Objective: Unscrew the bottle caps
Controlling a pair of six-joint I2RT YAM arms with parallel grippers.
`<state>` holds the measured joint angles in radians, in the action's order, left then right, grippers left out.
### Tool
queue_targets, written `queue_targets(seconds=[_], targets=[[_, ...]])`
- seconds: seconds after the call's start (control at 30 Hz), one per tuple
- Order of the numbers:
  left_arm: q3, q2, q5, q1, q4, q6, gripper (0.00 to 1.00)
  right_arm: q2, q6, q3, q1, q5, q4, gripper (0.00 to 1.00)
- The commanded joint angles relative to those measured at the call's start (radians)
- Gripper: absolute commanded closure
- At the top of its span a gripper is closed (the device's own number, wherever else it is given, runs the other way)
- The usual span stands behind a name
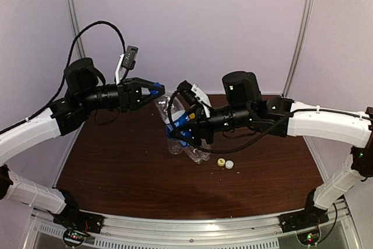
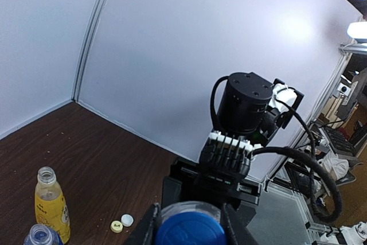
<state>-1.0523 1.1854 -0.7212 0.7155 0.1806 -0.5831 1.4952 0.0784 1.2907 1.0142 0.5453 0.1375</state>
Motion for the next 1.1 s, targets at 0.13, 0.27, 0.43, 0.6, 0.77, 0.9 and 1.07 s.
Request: queue_targets(seconds=[0.13,0.27,0.43,0.6,0.77,0.9,1.07], targets=[[0.018,-0.025,-0.013,0.003,0.056,-0.008,0.93,0.002,0.012,0.005,0.002,-0.004,-0.047,0.37],[0.018,-0.027,-0.013,0.003,0.054,-0.007,0.94,0.003,0.015,0.008,0.003,-0.007,-0.05,0.35],[0.02,-0.03,-0.012,0.003,0.054,-0.007,0.94,0.009,0.017,0.009,0.003,0.001,-0.047,0.44],[0.018,-0.03,-0.014,0.003,0.058,-0.006,0.93,0.012,0.014,0.009,0.003,0.007,-0.047,0.55],[0.027,-0.041,-0.019,0.003,0.079,0.008,0.69,0.007,0.008,-0.001,0.003,0.026,-0.057,0.68],[0.035,-0.058,-0.02,0.002,0.083,0.049,0.37,0.004,0.013,-0.03,0.001,0.08,-0.094,0.73],[0.049,-0.077,-0.049,0.002,0.085,0.106,0.14,-0.002,0.023,-0.066,0.001,0.154,-0.134,0.74]])
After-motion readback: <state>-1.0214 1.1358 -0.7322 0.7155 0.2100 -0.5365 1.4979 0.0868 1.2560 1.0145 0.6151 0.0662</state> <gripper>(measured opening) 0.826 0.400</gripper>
